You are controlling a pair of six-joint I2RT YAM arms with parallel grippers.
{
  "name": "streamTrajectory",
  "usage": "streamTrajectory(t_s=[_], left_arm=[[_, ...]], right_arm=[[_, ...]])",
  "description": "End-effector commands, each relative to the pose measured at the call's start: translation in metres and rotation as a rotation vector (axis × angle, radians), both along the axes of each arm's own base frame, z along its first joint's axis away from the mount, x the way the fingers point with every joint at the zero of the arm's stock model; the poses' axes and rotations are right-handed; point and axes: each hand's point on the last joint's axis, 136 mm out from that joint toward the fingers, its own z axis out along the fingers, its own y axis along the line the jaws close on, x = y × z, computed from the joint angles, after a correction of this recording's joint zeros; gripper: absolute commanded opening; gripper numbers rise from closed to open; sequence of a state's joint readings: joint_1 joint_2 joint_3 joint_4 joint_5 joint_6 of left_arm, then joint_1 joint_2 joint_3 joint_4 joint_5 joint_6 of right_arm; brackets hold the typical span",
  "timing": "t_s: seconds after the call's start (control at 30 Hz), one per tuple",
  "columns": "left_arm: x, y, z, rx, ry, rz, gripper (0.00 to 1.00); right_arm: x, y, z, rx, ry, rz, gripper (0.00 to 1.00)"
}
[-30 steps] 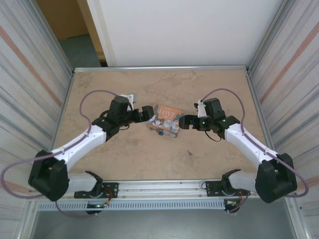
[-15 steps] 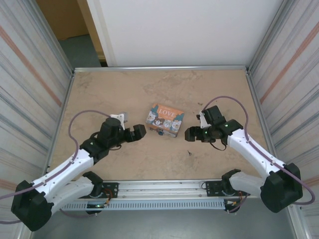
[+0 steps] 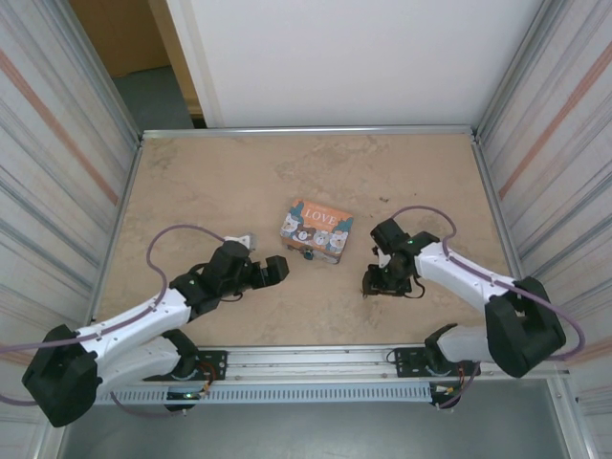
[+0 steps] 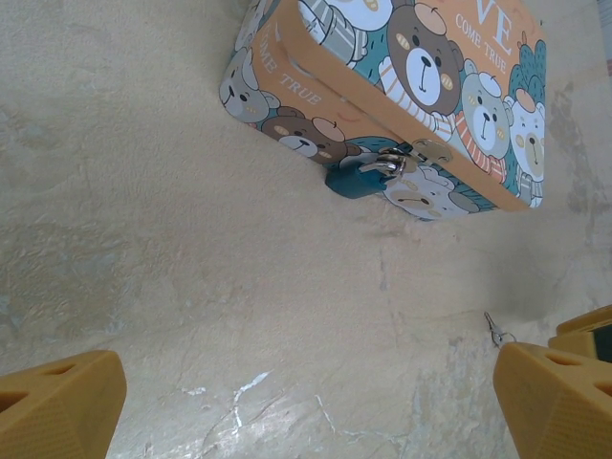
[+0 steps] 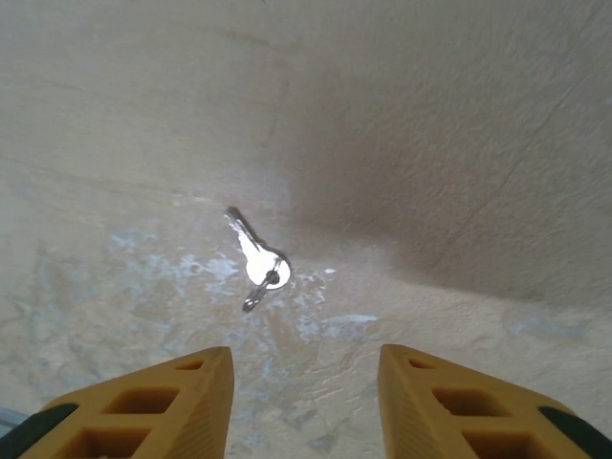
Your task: Unlock a padlock with a key
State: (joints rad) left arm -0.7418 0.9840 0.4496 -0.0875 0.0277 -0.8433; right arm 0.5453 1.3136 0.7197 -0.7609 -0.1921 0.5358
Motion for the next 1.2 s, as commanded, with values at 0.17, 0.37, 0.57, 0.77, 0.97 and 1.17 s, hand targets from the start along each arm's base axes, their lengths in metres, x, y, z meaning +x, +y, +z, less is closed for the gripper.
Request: streamTrajectory(t_s=[0.17, 0.37, 0.57, 0.77, 0.97, 1.17], left_arm=[[0.004, 0.001, 0.003, -0.01, -0.024, 0.033, 0.99], [0.002, 0.005, 0.0, -0.002, -0.022, 0.045, 0.99], [0.001, 0.008, -0.005, 0.004, -0.014, 0.05, 0.99], [-0.001, 0.01, -0.008, 0.005, -0.008, 0.059, 0.99], [-0.001, 0.012, -0.009, 0.012, -0.016, 0.057, 0.99], [0.001, 0.011, -0.007, 0.011, -0.03, 0.053, 0.99]], right_arm=[[0.005, 0.012, -0.012, -0.046, 0.0, -0.016, 0.4], [0.008, 0.017, -0.02, -0.077, 0.002, -0.005, 0.36], [0.01, 0.017, -0.029, -0.11, 0.008, -0.002, 0.28], [0.009, 0.017, -0.035, -0.119, 0.013, 0.001, 0.16], [0.012, 0.022, -0.038, -0.107, 0.003, 0.016, 0.04], [0.019, 0.029, -0.033, -0.075, -0.032, 0.032, 0.0]])
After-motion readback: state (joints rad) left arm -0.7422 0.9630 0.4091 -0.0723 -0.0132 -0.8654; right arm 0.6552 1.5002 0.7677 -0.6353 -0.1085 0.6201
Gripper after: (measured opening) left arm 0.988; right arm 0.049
